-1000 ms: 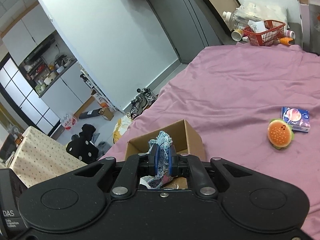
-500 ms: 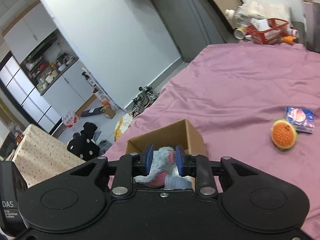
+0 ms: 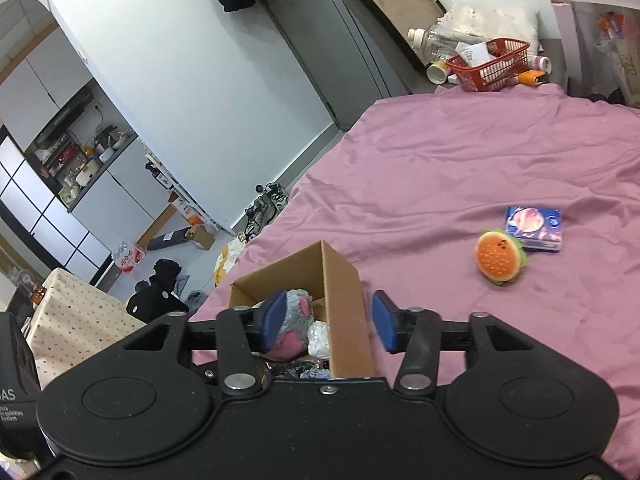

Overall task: Organize soft objects
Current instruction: 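Open both tools to drop the white plush and octopus into the box, then grasp the burger plush with the left tool while the right tool grasps the card pack, then lift and carry the burger and card pack over the box with both tools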

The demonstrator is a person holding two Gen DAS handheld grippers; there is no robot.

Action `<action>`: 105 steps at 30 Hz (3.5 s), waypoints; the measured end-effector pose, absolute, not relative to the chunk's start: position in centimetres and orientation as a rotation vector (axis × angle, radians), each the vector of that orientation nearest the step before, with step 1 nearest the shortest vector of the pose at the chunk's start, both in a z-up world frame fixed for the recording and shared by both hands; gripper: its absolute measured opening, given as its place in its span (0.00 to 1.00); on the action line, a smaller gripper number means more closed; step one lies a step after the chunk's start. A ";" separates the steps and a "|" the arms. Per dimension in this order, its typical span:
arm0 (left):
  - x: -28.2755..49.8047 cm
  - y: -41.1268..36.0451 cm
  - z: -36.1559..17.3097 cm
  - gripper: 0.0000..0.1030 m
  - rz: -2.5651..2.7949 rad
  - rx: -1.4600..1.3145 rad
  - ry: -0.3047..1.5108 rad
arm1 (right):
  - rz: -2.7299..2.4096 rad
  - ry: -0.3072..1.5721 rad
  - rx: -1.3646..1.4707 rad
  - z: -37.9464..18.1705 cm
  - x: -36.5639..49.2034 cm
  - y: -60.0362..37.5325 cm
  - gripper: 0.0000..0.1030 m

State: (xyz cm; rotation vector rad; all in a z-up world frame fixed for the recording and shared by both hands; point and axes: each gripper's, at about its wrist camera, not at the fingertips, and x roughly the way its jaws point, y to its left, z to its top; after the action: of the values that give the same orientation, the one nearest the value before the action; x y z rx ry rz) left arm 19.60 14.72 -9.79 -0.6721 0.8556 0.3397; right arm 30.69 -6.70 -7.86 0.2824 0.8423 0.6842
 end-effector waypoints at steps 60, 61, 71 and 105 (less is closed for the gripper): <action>35.0 1.5 -9.0 0.74 0.291 -0.599 0.864 | 0.492 0.946 0.595 -13.9 44.6 -21.3 0.76; 35.4 1.6 -9.4 0.74 0.293 -0.616 0.872 | 0.495 0.956 0.587 -14.3 45.3 -20.9 0.75; 39.9 1.6 -14.2 0.71 0.299 -0.707 0.945 | 0.438 1.112 0.644 -19.0 49.7 -20.4 0.70; 41.9 1.7 -19.0 0.38 0.368 -0.745 0.989 | 0.419 1.100 0.690 -21.8 50.3 -19.5 0.18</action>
State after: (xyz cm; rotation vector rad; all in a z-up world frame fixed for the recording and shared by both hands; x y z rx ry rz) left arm 41.86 1.74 -19.05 -0.7448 0.9890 0.3676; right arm 50.30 -19.52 -21.81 0.6897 1.1005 0.4191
